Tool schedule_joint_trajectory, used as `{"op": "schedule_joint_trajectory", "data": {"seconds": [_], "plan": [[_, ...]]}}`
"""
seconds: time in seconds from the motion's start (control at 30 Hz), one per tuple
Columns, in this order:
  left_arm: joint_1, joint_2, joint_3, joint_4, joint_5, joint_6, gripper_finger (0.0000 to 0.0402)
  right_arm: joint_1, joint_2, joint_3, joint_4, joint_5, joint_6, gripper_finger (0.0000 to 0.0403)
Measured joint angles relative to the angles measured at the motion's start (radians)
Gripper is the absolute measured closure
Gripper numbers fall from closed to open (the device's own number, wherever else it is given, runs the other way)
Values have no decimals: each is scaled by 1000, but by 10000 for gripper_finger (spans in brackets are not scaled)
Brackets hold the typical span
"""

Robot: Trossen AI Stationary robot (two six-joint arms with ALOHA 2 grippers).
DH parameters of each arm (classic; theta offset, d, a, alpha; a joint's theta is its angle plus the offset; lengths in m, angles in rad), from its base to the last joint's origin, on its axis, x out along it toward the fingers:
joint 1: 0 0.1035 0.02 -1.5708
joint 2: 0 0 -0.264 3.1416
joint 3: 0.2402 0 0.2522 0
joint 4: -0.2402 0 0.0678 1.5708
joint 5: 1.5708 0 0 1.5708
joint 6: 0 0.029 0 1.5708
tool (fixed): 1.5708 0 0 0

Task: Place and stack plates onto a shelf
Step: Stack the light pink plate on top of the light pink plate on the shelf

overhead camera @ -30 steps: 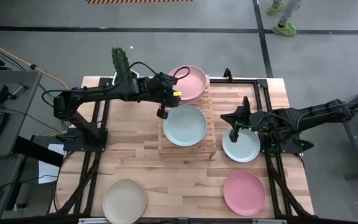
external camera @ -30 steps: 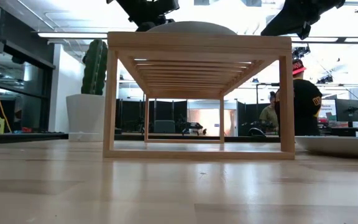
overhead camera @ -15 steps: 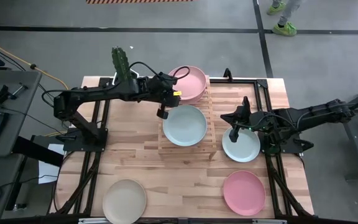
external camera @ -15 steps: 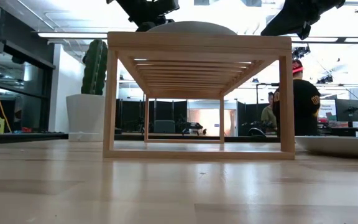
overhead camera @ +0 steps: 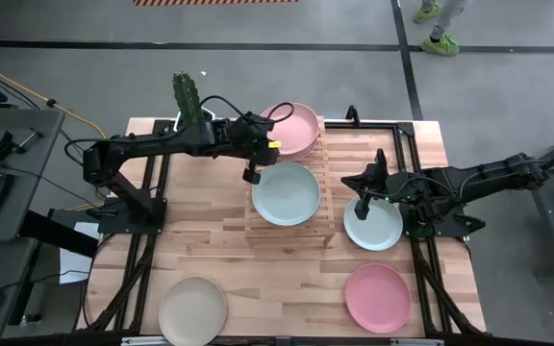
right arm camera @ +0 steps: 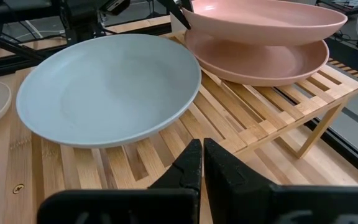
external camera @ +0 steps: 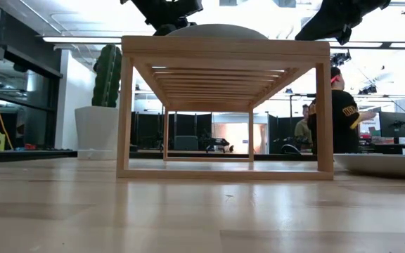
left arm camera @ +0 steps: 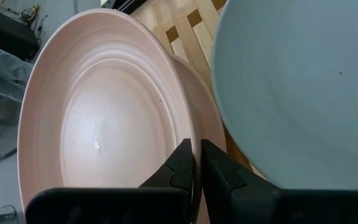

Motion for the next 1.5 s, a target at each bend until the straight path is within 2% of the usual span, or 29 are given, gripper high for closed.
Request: {"op": "schedule_joint_trajectory", "data": {"seconds": [1.5], "plan": [[-22,0,0,-29,-1,-9,392,0,0,0,0,0,0,402]]}}
